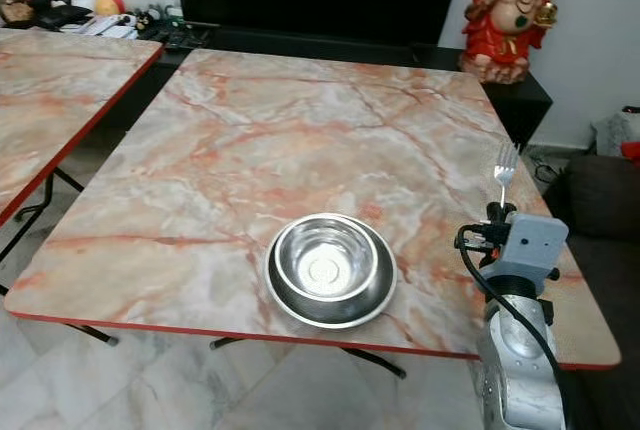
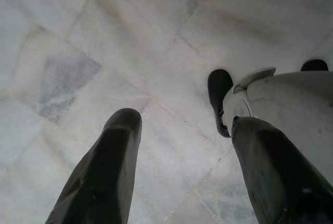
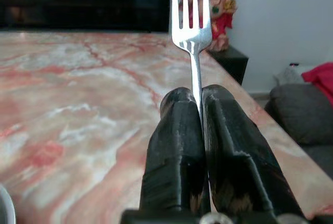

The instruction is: Setting the table

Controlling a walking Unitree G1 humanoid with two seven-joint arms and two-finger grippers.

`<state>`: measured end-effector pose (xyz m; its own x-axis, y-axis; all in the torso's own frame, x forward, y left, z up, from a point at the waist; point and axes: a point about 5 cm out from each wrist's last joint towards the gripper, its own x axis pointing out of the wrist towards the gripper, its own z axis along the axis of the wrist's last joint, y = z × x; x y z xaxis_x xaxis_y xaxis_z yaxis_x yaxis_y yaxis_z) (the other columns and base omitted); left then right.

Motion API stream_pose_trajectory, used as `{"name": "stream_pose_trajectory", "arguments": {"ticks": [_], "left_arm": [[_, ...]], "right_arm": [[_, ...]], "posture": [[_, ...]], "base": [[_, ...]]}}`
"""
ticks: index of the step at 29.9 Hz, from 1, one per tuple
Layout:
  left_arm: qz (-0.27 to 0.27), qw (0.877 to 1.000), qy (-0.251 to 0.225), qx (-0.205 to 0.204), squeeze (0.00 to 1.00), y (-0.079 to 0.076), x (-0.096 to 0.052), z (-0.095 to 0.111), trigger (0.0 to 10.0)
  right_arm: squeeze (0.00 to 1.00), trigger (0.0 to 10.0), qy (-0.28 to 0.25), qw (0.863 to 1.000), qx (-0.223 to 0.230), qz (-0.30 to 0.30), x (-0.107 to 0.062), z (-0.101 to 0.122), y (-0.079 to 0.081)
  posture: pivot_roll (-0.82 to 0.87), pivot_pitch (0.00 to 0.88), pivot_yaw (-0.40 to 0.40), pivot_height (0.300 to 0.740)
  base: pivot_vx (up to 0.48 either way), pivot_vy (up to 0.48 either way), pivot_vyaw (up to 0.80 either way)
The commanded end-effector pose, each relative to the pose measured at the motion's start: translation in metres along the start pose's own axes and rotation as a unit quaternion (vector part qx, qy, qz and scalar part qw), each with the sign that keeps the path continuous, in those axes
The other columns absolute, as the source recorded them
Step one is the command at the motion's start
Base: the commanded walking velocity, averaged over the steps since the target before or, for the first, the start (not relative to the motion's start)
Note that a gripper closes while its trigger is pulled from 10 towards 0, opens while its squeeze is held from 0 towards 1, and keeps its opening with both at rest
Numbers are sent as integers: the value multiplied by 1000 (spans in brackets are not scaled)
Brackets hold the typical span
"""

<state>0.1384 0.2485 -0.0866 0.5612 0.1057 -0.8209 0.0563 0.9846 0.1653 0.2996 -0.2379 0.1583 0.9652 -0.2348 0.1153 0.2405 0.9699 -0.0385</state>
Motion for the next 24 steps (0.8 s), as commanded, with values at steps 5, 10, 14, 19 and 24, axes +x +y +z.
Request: {"name": "stream_pose_trajectory", "arguments": {"ticks": [5,10,14,19,24], "left_arm": [[-2,1000,19,2,0,0,-2,-9,10000],[3,1000,27,-13,0,7,-4,-13,10000],[5,1000,27,-5,0,12,-5,-13,10000],[4,1000,24,4,0,11,-1,-3,10000],[-2,1000,17,2,0,1,3,6,10000]], "right_arm": [[0,10000,47,999,-6,22,-2,-9,2],[0,10000,88,996,-10,33,-3,-20,5],[0,10000,92,995,-6,35,-3,-19,8],[0,10000,91,996,-6,27,-1,-18,6],[0,10000,93,995,-7,25,0,-17,7]], "posture": [[26,112,-48,740],[31,114,-50,740],[32,114,-50,740],[32,116,-48,740],[33,116,-47,740]], "base": [[0,0,0],[0,166,0],[0,360,0],[0,0,0],[0,0,0]]}}
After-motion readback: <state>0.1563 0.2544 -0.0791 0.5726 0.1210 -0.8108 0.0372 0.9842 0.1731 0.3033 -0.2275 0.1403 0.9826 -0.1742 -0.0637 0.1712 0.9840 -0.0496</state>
